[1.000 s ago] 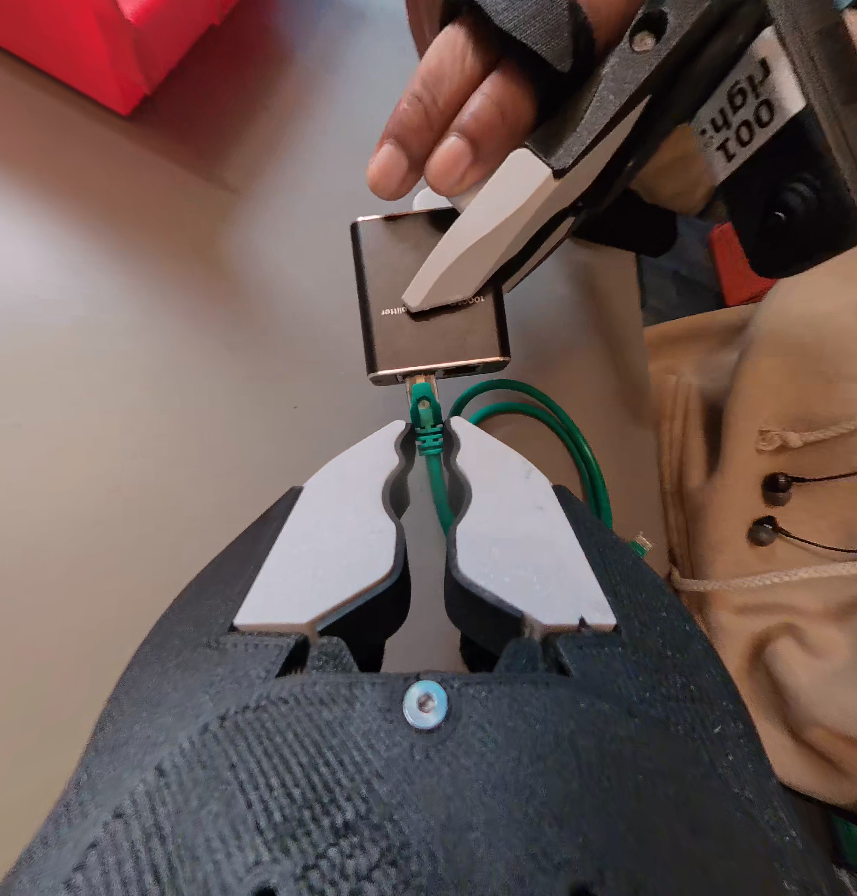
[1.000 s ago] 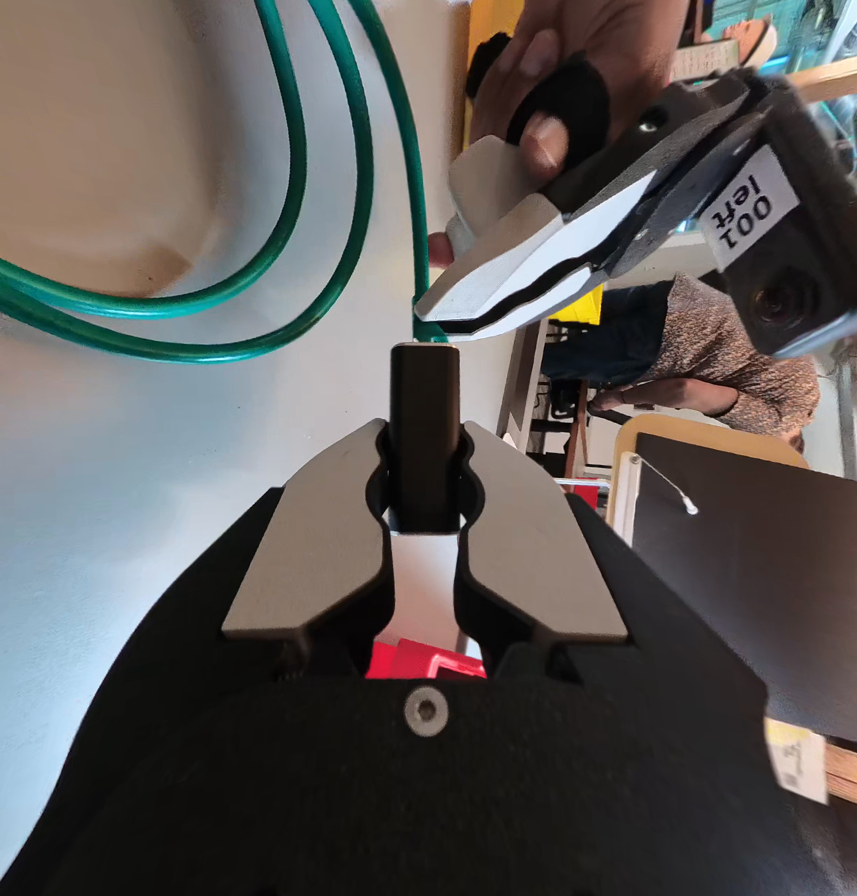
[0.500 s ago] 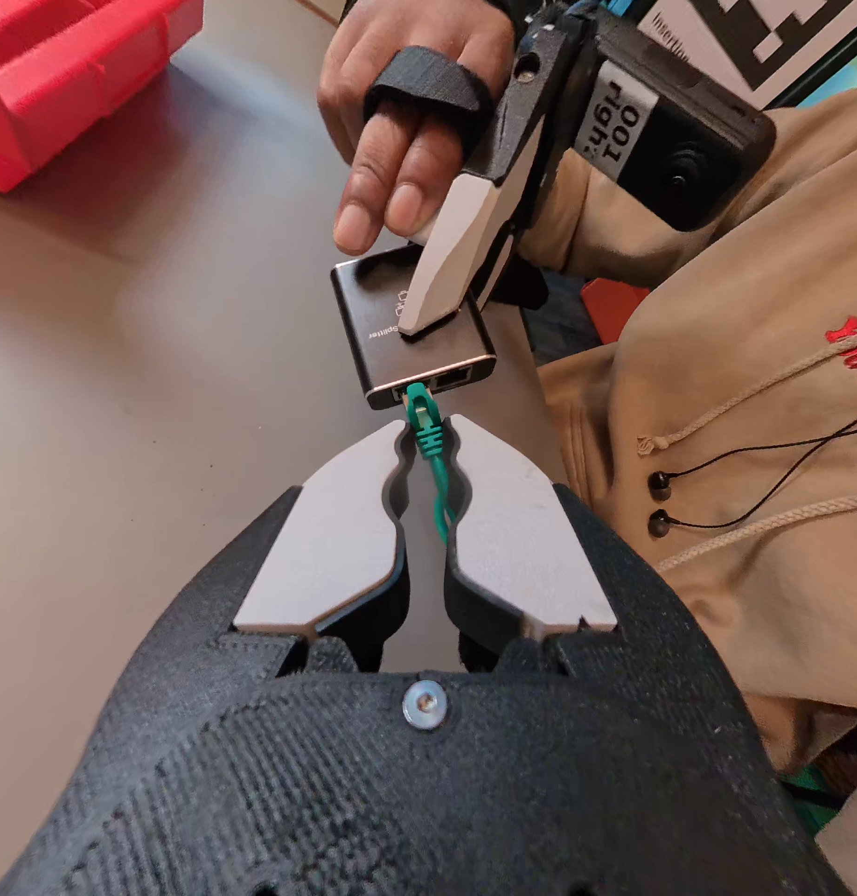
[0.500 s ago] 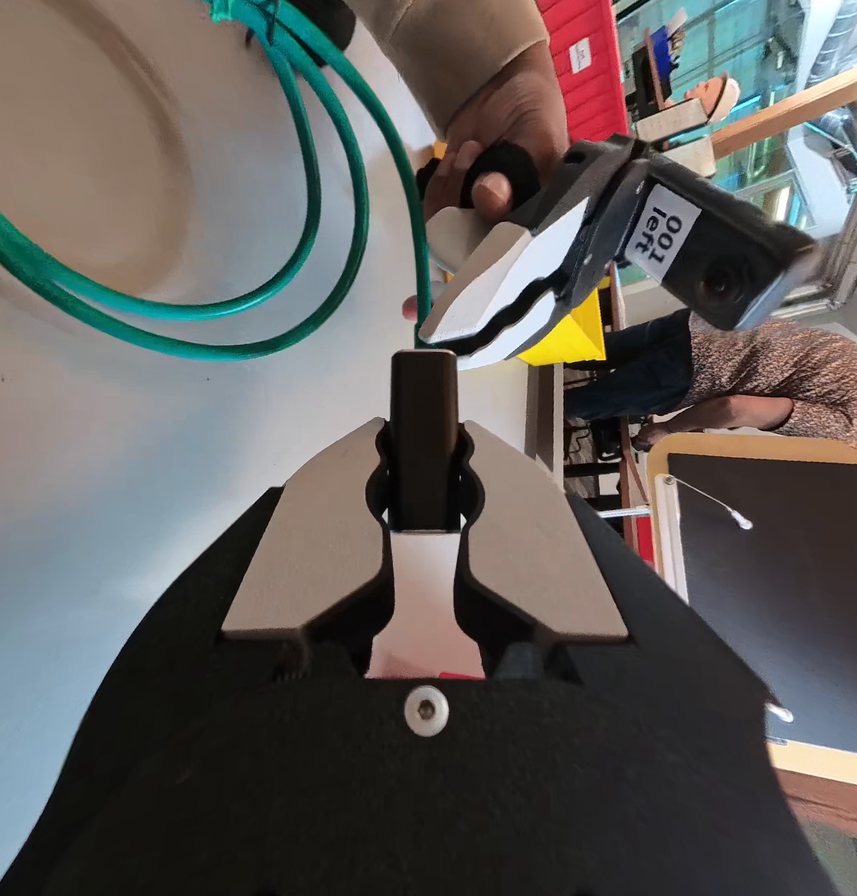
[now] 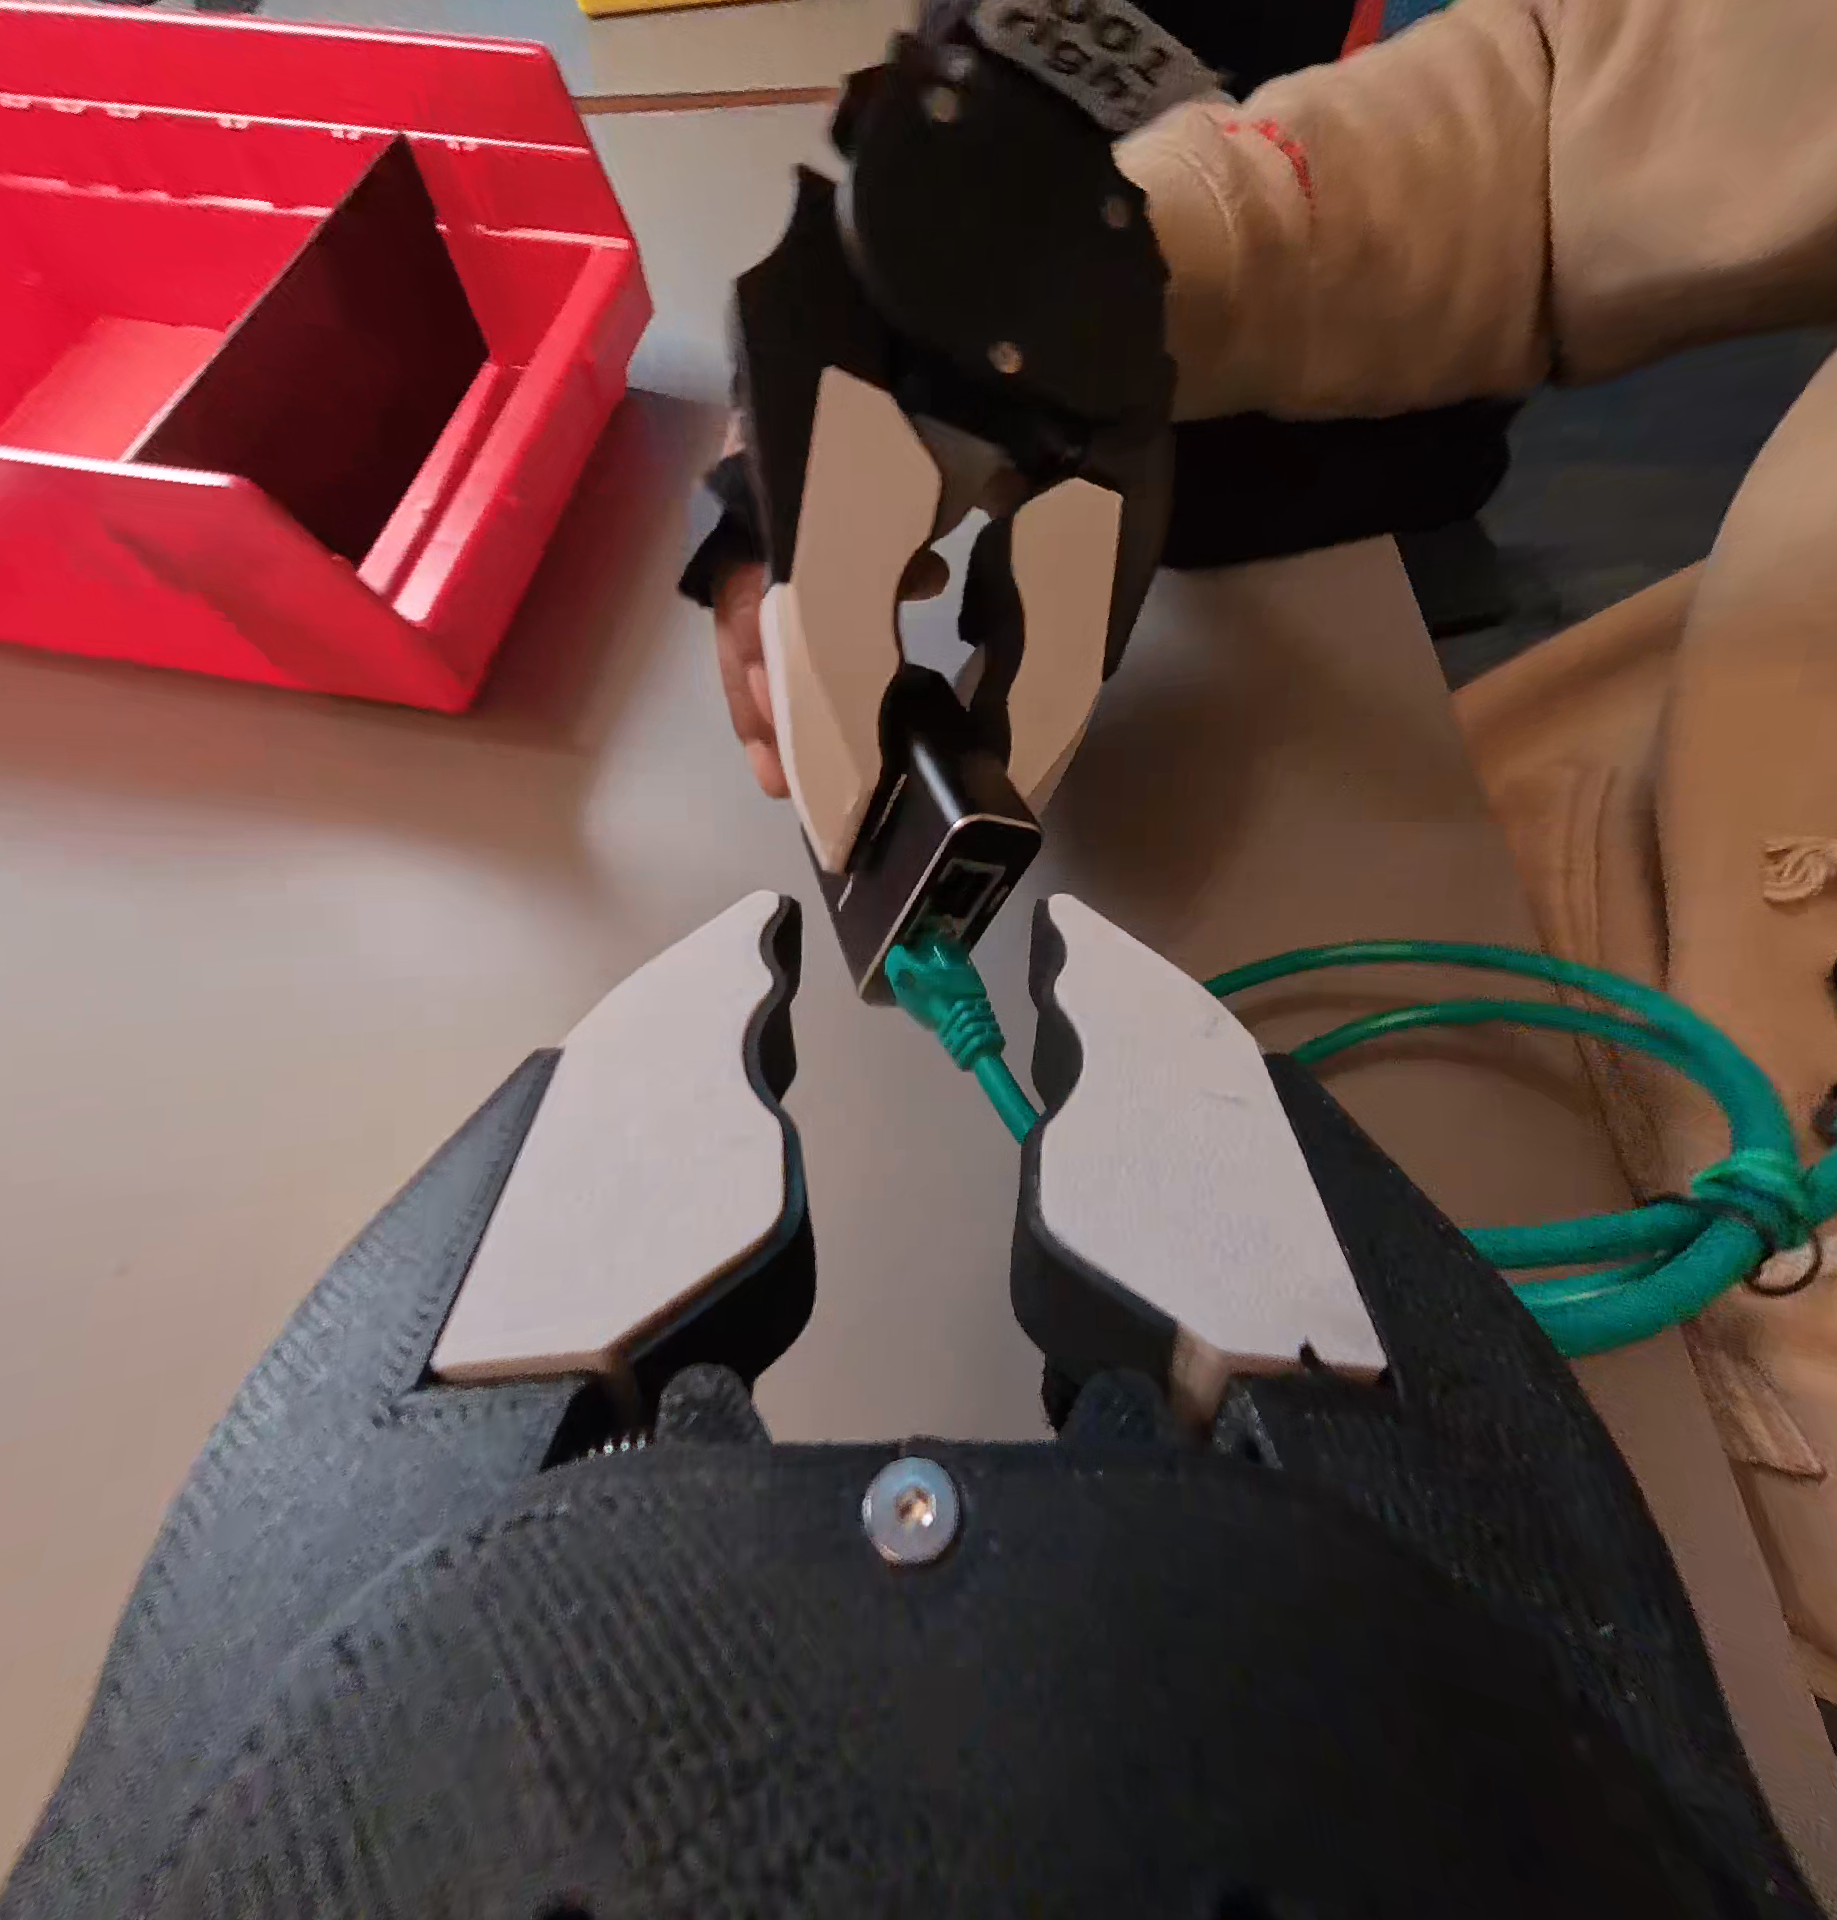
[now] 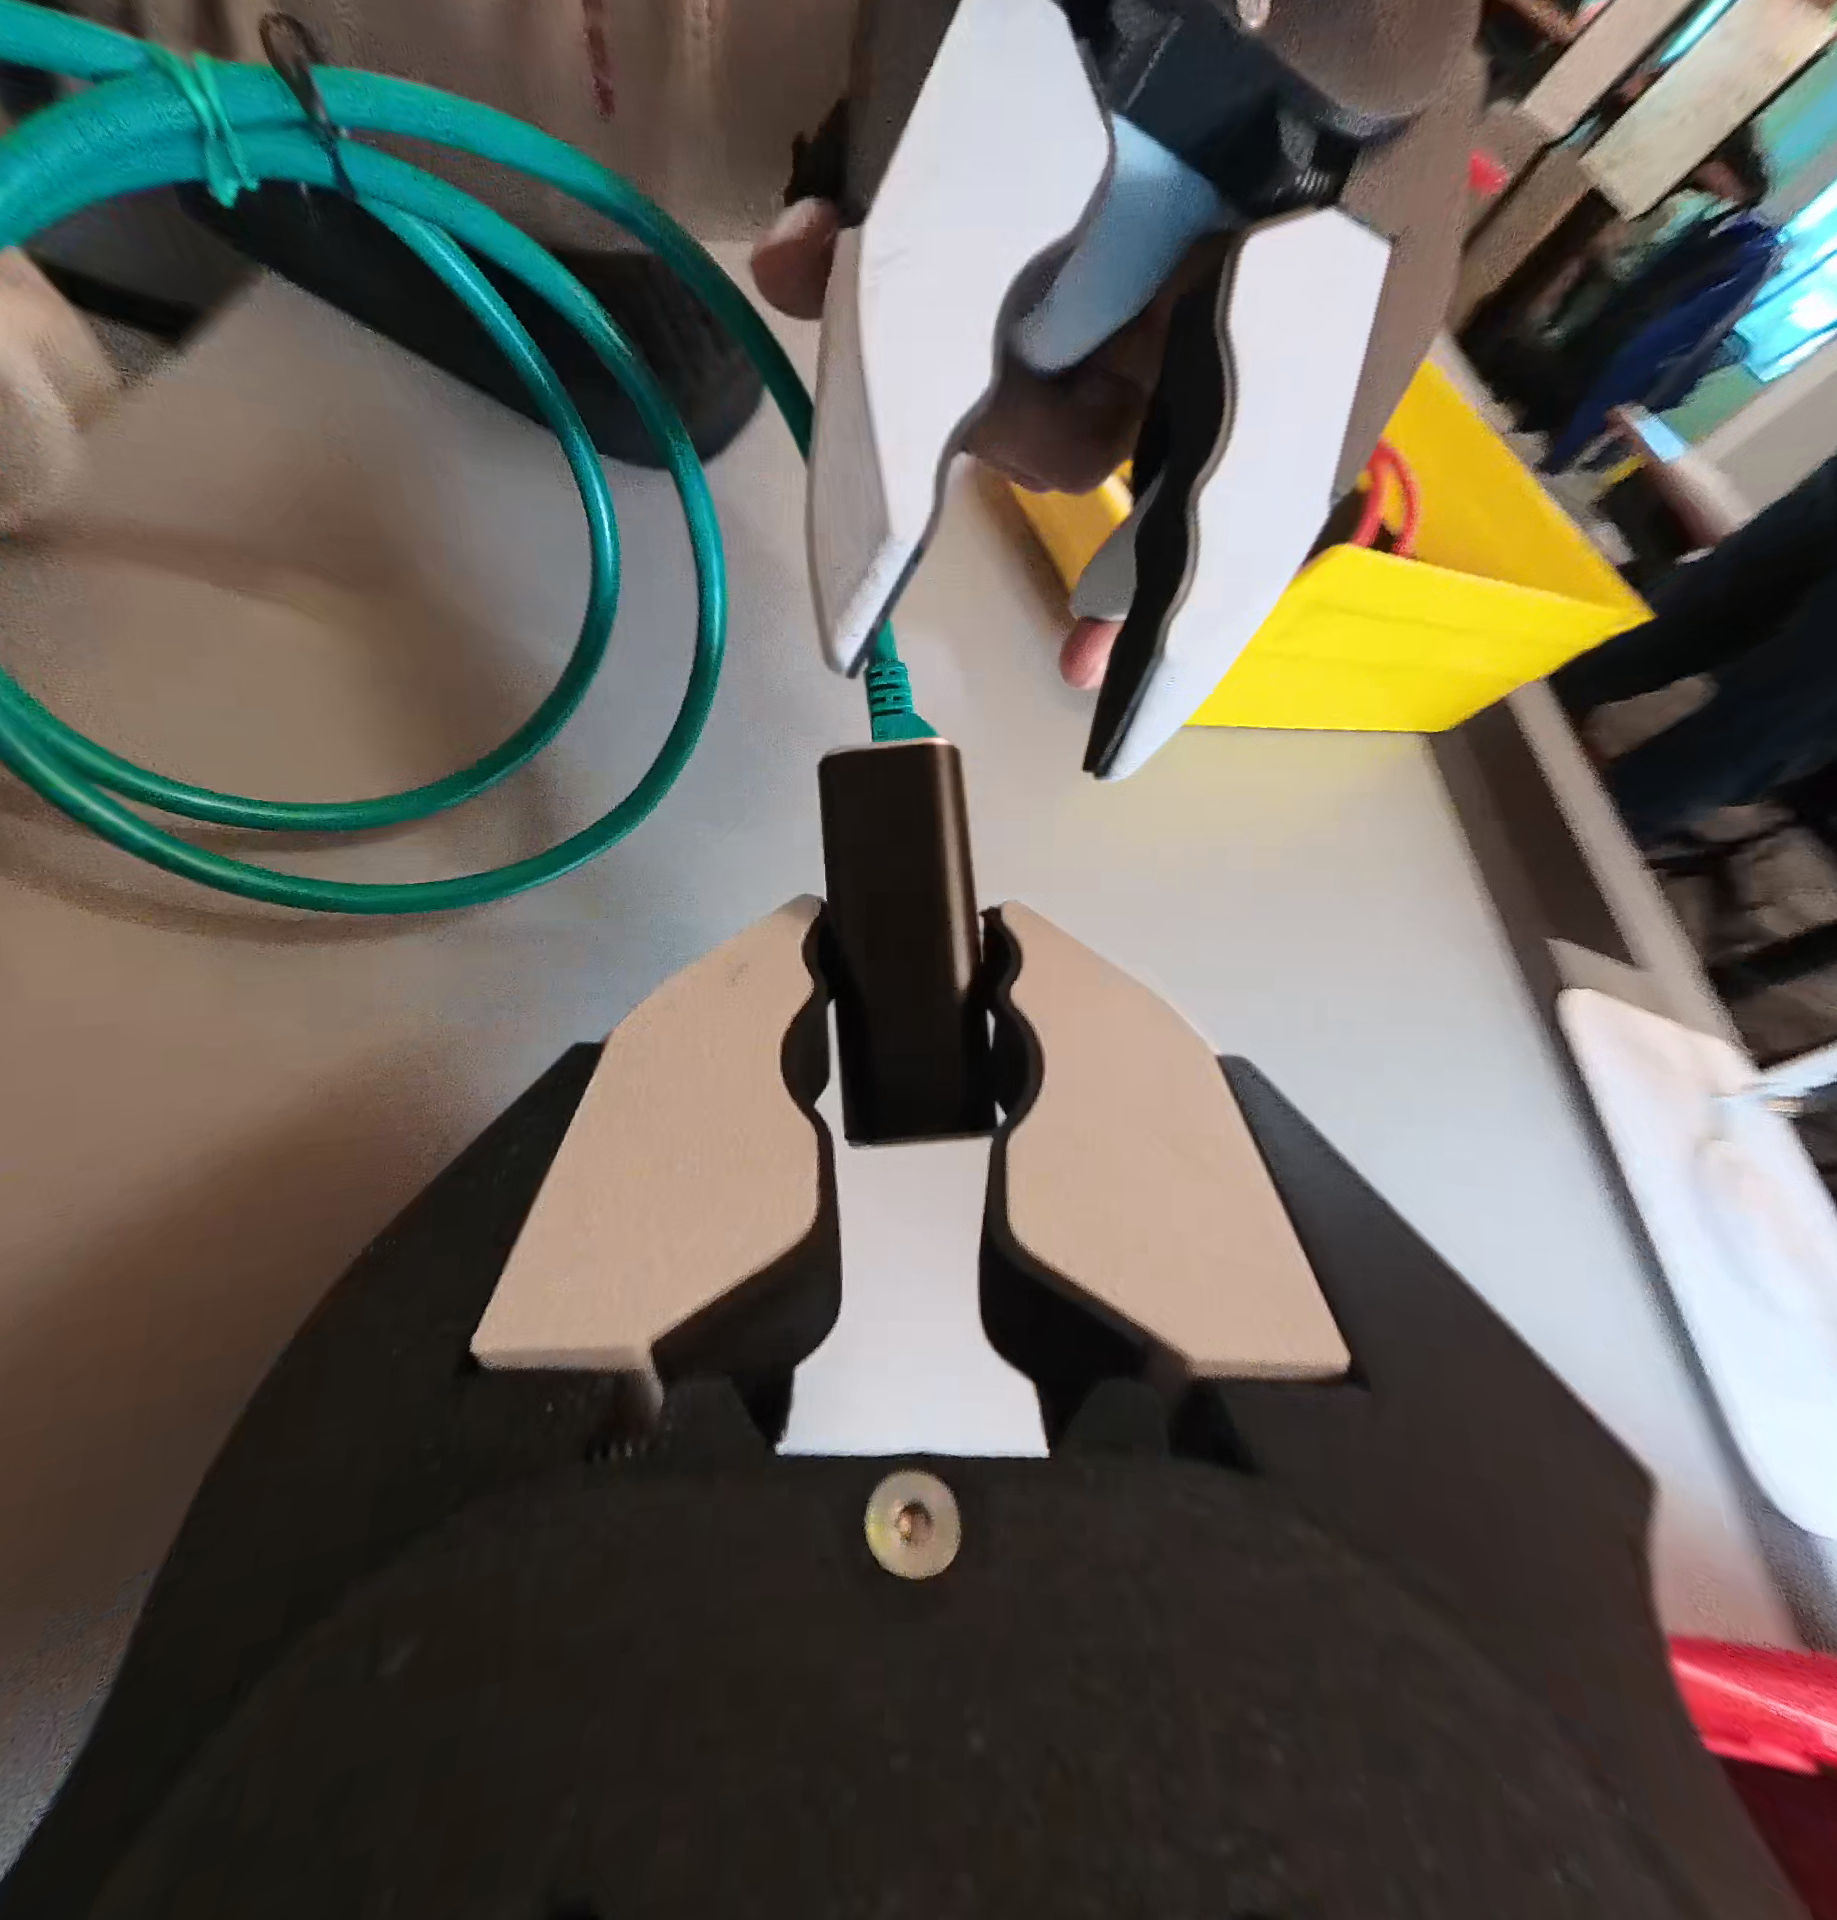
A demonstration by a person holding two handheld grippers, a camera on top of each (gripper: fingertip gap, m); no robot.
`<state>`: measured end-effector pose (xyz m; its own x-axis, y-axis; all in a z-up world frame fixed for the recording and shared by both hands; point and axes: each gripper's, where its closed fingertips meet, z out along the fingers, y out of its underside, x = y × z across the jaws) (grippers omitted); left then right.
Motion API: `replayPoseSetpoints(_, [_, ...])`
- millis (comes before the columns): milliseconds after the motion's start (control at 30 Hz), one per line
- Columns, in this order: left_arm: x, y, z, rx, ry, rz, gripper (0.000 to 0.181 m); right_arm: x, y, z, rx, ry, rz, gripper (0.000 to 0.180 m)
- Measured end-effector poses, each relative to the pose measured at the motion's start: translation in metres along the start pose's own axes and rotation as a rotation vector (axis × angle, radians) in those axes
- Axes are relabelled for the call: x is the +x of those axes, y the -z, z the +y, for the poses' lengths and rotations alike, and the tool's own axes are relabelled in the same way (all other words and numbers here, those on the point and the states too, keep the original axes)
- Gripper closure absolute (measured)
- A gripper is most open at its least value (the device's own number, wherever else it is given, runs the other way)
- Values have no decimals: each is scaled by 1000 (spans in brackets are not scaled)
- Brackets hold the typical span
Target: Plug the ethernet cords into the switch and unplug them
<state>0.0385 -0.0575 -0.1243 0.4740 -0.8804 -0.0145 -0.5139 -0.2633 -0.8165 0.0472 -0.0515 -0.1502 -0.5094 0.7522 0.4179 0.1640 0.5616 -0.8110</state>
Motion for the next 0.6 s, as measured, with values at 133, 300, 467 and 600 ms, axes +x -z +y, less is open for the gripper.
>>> replayPoseSetpoints(133, [14,-3,-2,1,-17,67,137,-13,-1,-1,-2,-128,-127,154])
replayPoseSetpoints(300, [29,0,-18,28,-23,103,135,-14,-6,3,-90,-133,-122,156])
replayPoseSetpoints(467, [10,-10,5,-164,-132,-111,130,-4,-5,-12,-49,-122,-48,156])
replayPoseSetpoints(600, [4,-14,1,-134,-150,-138,155,6,1,-17,-20,-136,3,156])
